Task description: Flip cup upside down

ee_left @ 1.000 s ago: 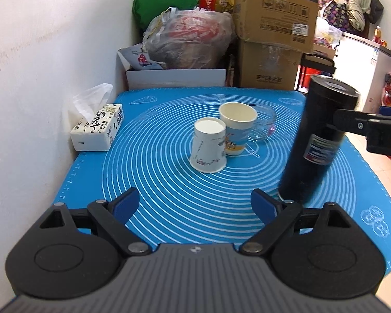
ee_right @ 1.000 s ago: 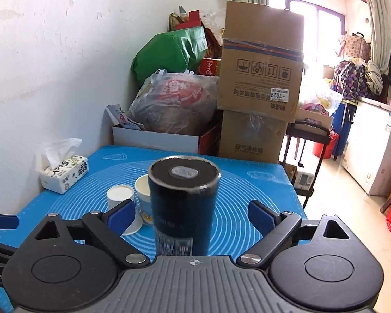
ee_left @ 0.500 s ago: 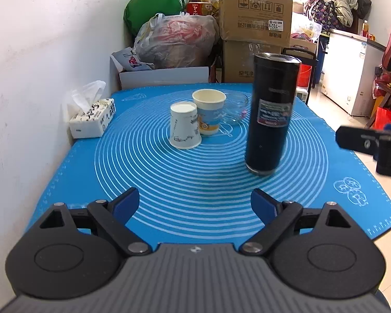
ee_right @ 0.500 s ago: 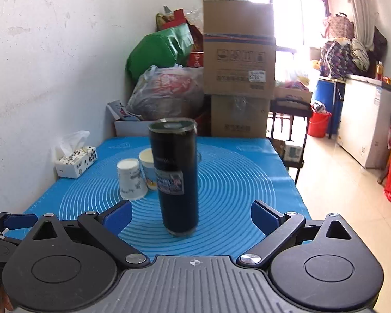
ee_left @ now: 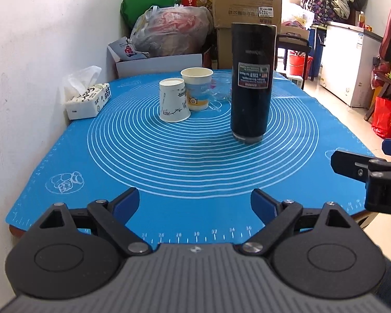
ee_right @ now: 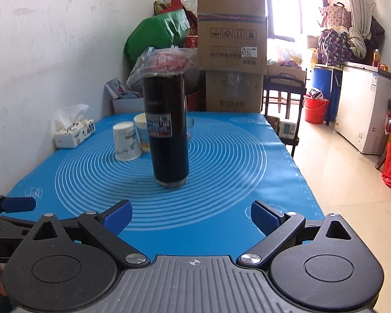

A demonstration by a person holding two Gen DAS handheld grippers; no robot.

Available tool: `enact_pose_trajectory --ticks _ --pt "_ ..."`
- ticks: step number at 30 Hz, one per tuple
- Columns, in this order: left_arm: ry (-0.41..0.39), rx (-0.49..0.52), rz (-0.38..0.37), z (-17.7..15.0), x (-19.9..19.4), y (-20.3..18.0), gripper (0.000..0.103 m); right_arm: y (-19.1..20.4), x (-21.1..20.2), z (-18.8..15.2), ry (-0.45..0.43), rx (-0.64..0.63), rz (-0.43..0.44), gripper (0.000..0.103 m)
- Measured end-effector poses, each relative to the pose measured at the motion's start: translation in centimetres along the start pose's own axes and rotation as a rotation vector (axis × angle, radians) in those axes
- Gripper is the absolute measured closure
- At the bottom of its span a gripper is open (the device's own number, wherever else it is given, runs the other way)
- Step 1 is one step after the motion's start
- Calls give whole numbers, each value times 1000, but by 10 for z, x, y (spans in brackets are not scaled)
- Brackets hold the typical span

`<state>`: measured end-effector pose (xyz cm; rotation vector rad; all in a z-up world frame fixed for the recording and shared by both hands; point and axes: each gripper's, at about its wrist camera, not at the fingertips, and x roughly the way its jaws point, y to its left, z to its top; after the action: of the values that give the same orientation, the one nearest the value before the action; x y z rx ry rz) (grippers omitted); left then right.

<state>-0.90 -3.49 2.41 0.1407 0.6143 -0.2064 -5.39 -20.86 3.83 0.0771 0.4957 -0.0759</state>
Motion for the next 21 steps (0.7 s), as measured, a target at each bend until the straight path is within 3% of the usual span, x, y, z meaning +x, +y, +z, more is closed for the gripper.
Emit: enact_pose_trajectory --ticks 8,21 --pt "-23 13 10 -16 -9 -3 11 5 -4 -19 6 -6 6 5" --pt "-45 -6 9 -21 -19 -1 11 4 -17 -23 -35 8 11 5"
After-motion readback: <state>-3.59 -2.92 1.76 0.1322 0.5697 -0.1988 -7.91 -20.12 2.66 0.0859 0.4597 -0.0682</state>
